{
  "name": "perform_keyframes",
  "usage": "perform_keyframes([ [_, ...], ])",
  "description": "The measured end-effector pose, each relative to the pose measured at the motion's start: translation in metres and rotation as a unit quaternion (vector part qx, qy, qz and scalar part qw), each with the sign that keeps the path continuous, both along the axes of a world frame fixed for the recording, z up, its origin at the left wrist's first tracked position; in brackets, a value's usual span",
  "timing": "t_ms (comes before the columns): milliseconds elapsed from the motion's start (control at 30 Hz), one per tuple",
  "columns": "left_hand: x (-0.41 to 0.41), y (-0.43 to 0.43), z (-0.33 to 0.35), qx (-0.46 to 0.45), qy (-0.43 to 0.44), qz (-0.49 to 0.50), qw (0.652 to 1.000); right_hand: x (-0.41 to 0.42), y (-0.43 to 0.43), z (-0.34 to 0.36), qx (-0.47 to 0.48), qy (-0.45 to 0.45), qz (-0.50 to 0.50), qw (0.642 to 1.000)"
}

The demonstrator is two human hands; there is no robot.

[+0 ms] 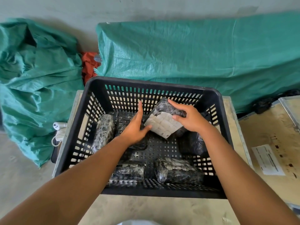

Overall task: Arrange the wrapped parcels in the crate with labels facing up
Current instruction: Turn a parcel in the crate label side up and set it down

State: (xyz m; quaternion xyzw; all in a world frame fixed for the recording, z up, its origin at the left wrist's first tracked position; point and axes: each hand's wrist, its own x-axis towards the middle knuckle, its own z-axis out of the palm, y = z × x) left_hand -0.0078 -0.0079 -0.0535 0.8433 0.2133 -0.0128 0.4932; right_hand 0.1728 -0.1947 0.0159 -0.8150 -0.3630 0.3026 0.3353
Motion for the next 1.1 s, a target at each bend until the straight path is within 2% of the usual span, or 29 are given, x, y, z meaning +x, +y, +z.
perform_keyframes([
  [133, 0.001, 0.000, 0.008, 0.034, -0.023, -0.110, 0.993, 0.009, 0.001, 0.013, 0.008, 0.068, 0.028, 0.997],
  [233, 0.004, -0.001, 0.015, 0.036, -0.026, -0.117, 0.992, 0.007, 0.001, 0.015, 0.020, 0.083, 0.009, 0.996],
  [333, 0.006, -0.005, 0.014, 0.004, -0.013, -0.088, 0.996, -0.002, 0.001, 0.009, 0.050, -0.014, -0.072, 0.996],
  [433, 0.006, -0.008, 0.010, -0.059, 0.001, -0.063, 0.996, -0.015, 0.000, -0.005, 0.007, -0.088, -0.109, 0.990],
  [567, 0.005, -0.010, 0.007, -0.134, -0.016, -0.056, 0.989, -0.030, -0.008, -0.026, -0.041, 0.021, -0.123, 0.991],
  [667, 0.005, -0.010, 0.005, -0.179, -0.008, -0.031, 0.983, -0.032, -0.016, -0.035, 0.012, 0.135, -0.144, 0.980],
  [767, 0.003, -0.010, 0.004, -0.196, 0.010, -0.018, 0.980, -0.029, -0.017, -0.040, 0.023, 0.161, -0.167, 0.973],
  [833, 0.003, -0.013, 0.005, -0.162, 0.034, -0.052, 0.985, -0.030, -0.015, -0.046, -0.014, 0.131, -0.149, 0.980],
  [933, 0.010, -0.023, 0.000, -0.059, 0.094, -0.116, 0.987, -0.033, -0.011, -0.053, -0.079, 0.094, -0.130, 0.984],
  [1100, 0.017, -0.038, -0.026, 0.192, 0.173, -0.164, 0.952, -0.036, -0.003, -0.058, -0.136, 0.039, -0.132, 0.981],
])
